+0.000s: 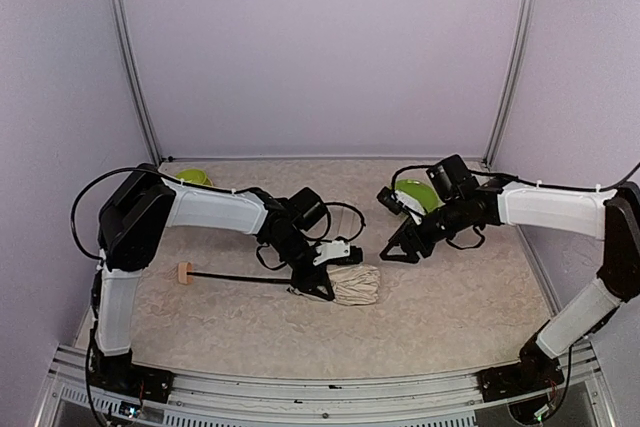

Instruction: Put away the umbrella

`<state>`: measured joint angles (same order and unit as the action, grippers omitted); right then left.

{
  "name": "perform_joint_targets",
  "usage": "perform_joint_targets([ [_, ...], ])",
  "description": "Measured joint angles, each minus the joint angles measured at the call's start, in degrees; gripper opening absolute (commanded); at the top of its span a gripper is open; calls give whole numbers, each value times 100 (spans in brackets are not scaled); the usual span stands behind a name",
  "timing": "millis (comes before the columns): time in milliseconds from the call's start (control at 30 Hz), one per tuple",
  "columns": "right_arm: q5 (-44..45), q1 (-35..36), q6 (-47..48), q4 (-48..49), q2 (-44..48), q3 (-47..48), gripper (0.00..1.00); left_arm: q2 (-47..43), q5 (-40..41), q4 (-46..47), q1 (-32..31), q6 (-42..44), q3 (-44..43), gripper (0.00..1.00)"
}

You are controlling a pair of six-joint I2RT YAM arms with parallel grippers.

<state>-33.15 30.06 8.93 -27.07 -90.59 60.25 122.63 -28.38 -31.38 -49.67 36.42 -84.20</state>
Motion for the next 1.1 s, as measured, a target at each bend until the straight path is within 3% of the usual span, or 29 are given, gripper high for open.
perform_joint_targets([
  [167, 883, 1353, 546, 1174, 1145, -1097, 67, 282, -612, -345, 197, -219, -352, 22],
  [300, 1628, 2474, 1309, 1843, 1152, -1469, 76, 396, -887, -498, 267, -345, -472, 22],
  [500, 2809, 2754, 2299, 2308, 291, -1287, 83, 435, -1051, -540, 275, -409, -496, 22],
  [867, 4035, 2846, 3241, 2706, -844, -892, 82, 455, -1185, -588, 356, -610, -498, 19],
  [967, 4253, 2876, 3281, 2841, -1069, -782, 74, 463, -1235, -616, 400, -667, -501, 18],
  [1000, 4304, 2876, 3296, 2863, -1147, -750, 66, 463, -1237, -616, 400, -673, -503, 18],
  [1100, 4398, 2876, 3270, 2809, -1283, -605, 28, 472, -1241, -658, 400, -649, -525, 20],
])
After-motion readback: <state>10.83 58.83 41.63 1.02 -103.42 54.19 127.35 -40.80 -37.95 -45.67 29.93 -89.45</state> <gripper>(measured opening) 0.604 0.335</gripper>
